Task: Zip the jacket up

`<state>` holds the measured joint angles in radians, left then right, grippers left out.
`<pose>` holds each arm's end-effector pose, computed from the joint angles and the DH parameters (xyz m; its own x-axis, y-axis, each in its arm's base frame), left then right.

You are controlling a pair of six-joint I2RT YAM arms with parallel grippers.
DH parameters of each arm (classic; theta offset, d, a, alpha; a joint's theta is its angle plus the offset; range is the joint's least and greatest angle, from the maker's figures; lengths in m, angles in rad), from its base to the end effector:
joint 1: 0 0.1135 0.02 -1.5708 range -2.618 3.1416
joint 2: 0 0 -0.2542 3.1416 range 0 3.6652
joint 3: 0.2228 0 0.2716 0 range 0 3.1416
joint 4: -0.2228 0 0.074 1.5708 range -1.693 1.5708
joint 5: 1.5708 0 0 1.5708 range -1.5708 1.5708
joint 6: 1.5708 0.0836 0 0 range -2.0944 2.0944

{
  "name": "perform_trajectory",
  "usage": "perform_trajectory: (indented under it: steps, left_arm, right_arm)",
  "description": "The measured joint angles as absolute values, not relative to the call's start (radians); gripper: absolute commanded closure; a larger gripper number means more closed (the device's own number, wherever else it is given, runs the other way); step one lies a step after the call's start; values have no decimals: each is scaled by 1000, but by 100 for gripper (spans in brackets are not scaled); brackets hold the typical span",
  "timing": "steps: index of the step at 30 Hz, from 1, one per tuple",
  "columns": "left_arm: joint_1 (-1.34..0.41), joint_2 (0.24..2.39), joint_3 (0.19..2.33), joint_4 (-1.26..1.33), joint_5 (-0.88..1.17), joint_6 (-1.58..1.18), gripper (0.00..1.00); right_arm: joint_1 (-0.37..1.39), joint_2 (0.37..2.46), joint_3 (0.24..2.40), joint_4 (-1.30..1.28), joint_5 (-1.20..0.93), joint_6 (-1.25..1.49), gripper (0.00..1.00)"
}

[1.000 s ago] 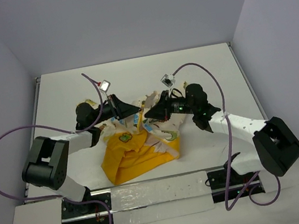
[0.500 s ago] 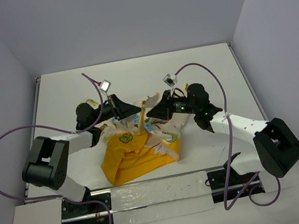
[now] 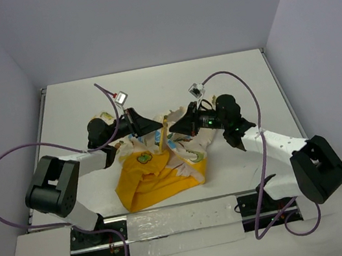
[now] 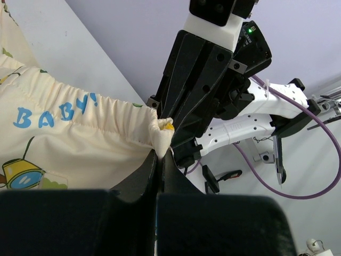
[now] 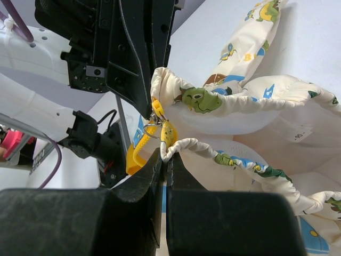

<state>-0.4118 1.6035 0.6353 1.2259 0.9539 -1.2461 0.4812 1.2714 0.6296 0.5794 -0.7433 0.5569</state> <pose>0.2900 -0.2011 0.2145 -0.8300 -0.2358 -0.5055 0.5258 -0.0283 -0.8501 0.2649 0.2022 0.2374 -0.5435 0.1552 -0.8249 -0.7683 0.3039 0.5634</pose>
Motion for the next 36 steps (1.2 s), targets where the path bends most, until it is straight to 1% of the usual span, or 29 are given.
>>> perform_trajectory:
  steps: [13,26,36]
  left_arm:
    - [-425,1604,643,1199,954,-1222,100]
    - [-432,1639,656,1222,961,-1272,100]
    - [-440,1639,685,1145,987,-1242,100]
  right_arm:
    - [479,1233,627,553,-765,550,100]
    - [475,1235,621,562,-788,548,100]
    - [474,1243,622,578,-838,538,100]
